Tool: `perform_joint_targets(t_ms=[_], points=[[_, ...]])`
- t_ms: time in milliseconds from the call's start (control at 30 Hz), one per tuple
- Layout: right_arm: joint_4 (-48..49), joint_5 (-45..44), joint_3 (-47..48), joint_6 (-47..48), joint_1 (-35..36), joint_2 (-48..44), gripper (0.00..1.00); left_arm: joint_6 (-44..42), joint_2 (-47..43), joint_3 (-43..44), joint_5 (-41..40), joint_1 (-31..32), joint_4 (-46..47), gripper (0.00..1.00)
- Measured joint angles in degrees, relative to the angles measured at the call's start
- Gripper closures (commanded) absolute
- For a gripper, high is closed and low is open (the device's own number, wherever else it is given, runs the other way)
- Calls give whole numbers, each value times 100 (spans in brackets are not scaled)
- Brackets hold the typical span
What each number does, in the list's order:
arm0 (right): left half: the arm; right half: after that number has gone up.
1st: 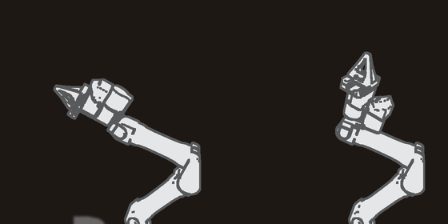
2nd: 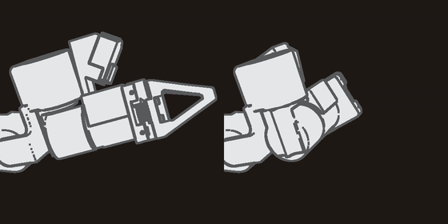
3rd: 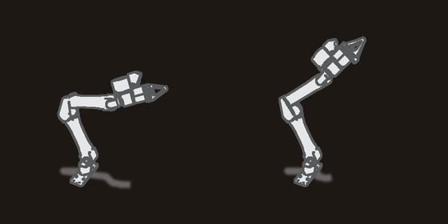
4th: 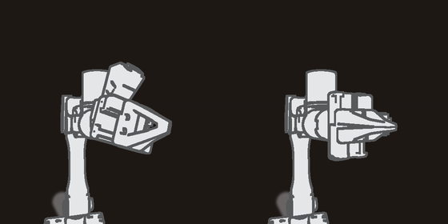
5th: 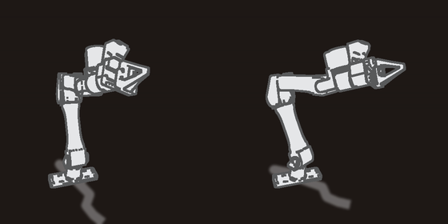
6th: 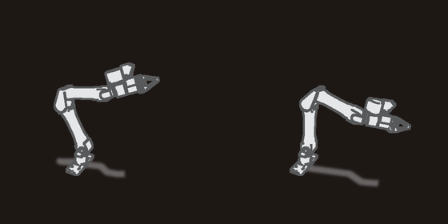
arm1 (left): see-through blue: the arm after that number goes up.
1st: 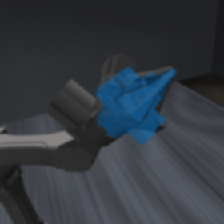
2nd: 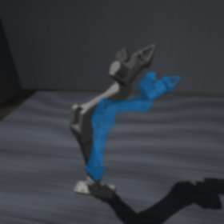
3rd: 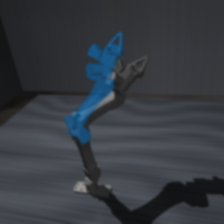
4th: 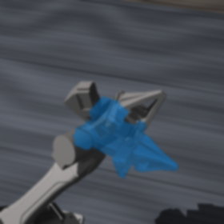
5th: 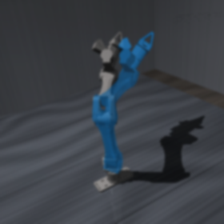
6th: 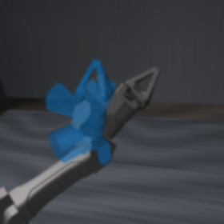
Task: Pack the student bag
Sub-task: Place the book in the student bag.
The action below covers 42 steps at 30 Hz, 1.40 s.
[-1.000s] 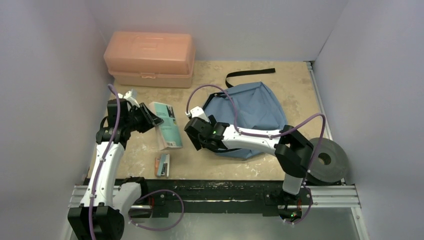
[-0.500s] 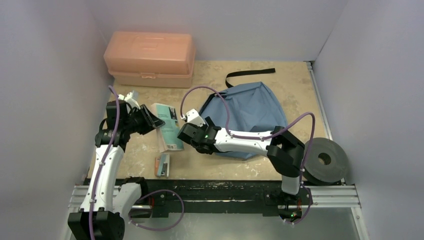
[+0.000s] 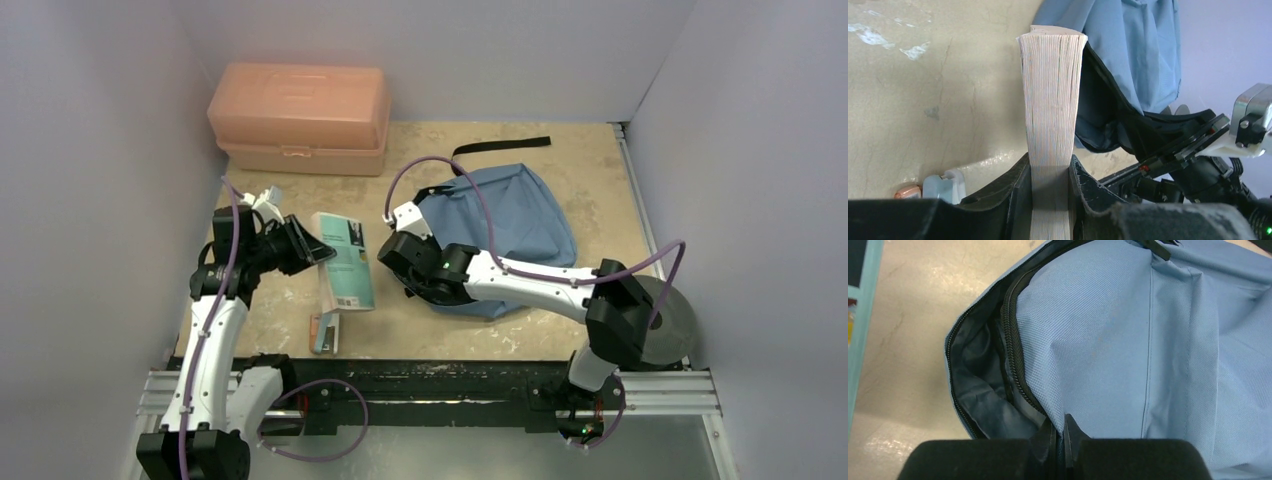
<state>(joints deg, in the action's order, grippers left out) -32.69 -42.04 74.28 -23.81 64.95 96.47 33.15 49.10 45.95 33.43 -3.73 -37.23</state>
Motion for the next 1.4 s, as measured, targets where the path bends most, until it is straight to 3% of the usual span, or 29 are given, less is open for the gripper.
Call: perform_joint_targets(t_ms=[267, 400, 600, 900, 1200, 1400], points=[[155, 448, -149, 149, -402, -522, 100, 326, -179, -129, 896, 22, 313, 100], [485, 940, -662, 105, -931, -1462, 100, 1259, -273, -634, 1213, 433, 1246, 100], [1377, 1908, -1504, -33, -1952, -3169, 100, 2778, -205, -1263, 990, 1368, 2682, 100], [1875, 2826, -1805, -17, -2503, -3434, 100, 4240, 1781, -1207, 435, 2455, 4535, 100], [1882, 3123, -1753, 131, -2723, -3425, 100, 5318, 3373, -616, 103, 3032, 6218, 100], [1799, 3112, -1534, 210, -2769, -3429, 100, 5375, 4089, 79, -50, 3344, 6391, 100]])
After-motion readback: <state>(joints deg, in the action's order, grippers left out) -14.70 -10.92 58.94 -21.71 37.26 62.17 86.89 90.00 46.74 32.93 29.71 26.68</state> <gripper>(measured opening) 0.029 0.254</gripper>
